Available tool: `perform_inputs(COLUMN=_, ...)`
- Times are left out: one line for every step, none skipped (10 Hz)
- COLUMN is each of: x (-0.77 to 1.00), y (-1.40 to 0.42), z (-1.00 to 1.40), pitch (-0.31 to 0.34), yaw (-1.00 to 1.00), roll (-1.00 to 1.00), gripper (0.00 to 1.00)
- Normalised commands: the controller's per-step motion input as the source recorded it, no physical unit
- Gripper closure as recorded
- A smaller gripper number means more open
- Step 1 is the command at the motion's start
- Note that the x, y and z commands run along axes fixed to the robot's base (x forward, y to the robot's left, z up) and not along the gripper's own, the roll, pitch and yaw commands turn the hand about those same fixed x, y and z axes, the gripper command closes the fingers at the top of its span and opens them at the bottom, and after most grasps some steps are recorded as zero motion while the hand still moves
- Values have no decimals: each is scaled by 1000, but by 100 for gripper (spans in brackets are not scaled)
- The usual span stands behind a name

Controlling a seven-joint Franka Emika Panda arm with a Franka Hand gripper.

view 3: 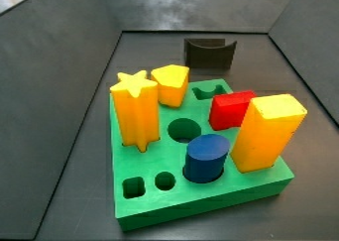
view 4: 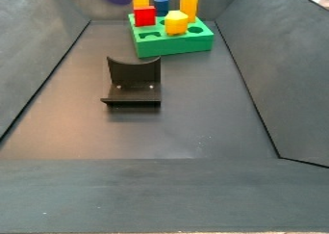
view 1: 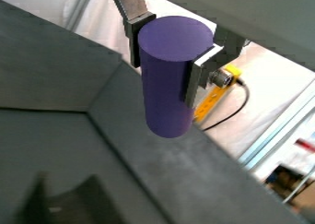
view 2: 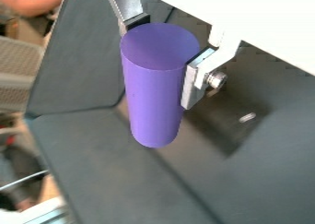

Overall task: Pick up the round object. Move up. Place the round object on the fixture. Regrasp the round object. Move to above the board. Insert the round object.
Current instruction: Move to above the board.

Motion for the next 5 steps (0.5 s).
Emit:
perform_inputs(x=-619, y=-1000, z=298, pitch=80, yaw=-150, roll=-1000, gripper=100)
perform_inputs(x=-624, y=-1000, z=303, pitch=96, yaw=-143, roll=-1000, gripper=100)
perform_inputs(x=-626, y=-1000, z=304, pitch=104, yaw=-136, roll=-1000, gripper=100)
perform_inputs(x=-642, y=-1000, z=307, pitch=107, yaw=-129, roll=-1000, gripper=100)
perform_inputs(x=-659, y=-1000, z=311, pitch=106, yaw=-122, roll=-1000, gripper=100)
